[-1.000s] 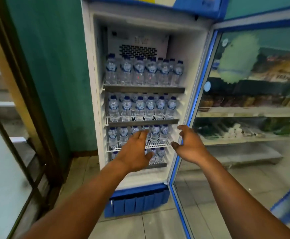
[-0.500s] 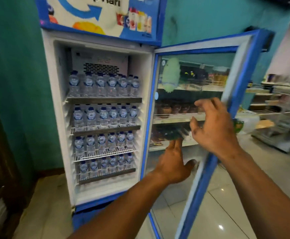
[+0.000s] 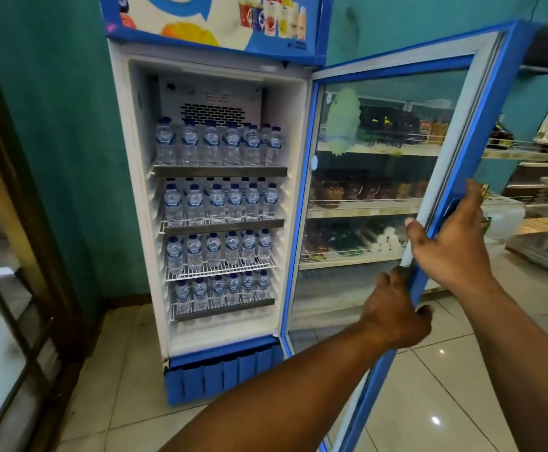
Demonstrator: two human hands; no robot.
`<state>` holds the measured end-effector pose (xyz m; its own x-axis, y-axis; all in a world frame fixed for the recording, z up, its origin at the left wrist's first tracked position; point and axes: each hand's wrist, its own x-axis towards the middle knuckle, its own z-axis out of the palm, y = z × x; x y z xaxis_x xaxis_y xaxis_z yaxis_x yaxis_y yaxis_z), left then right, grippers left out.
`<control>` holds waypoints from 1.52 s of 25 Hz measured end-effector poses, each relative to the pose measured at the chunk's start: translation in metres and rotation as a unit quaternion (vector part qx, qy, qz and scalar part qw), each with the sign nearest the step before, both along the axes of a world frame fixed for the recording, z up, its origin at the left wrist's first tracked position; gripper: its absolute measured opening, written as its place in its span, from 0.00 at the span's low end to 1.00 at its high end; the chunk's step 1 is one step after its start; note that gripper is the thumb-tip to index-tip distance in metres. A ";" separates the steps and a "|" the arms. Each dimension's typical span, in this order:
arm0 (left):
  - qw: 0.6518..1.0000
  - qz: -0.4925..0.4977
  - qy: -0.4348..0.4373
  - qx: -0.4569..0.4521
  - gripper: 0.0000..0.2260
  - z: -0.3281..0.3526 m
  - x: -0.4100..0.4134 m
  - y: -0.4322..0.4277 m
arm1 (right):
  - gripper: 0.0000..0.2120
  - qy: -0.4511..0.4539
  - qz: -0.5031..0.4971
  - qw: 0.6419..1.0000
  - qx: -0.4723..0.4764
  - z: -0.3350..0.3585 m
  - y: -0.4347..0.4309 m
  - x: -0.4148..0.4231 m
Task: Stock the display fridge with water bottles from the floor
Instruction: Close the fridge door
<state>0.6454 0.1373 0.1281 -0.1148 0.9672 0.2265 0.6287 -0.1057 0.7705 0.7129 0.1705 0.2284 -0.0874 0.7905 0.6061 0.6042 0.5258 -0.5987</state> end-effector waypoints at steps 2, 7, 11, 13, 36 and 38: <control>1.000 -0.009 0.007 0.000 0.31 -0.002 -0.003 -0.002 | 0.44 -0.011 -0.012 1.000 0.015 -0.003 -0.001 -0.002; 0.996 0.049 -0.038 0.071 0.30 -0.014 -0.023 -0.017 | 0.39 -0.013 0.024 0.997 0.072 -0.013 -0.020 -0.020; 0.974 0.145 -0.044 0.171 0.31 -0.030 -0.067 -0.046 | 0.40 -0.030 0.082 0.985 0.146 -0.032 -0.034 -0.053; 0.964 0.177 -0.030 0.197 0.32 -0.035 -0.096 -0.062 | 0.42 -0.065 0.118 0.977 0.163 -0.041 -0.044 -0.081; 0.953 0.267 -0.039 0.142 0.25 -0.040 -0.574 -0.065 | 0.20 -0.177 0.167 0.954 0.178 -0.070 -0.034 -0.564; 0.954 0.258 -0.052 0.143 0.23 -0.045 -0.604 -0.049 | 0.19 -0.204 0.159 0.949 0.179 -0.065 -0.023 -0.594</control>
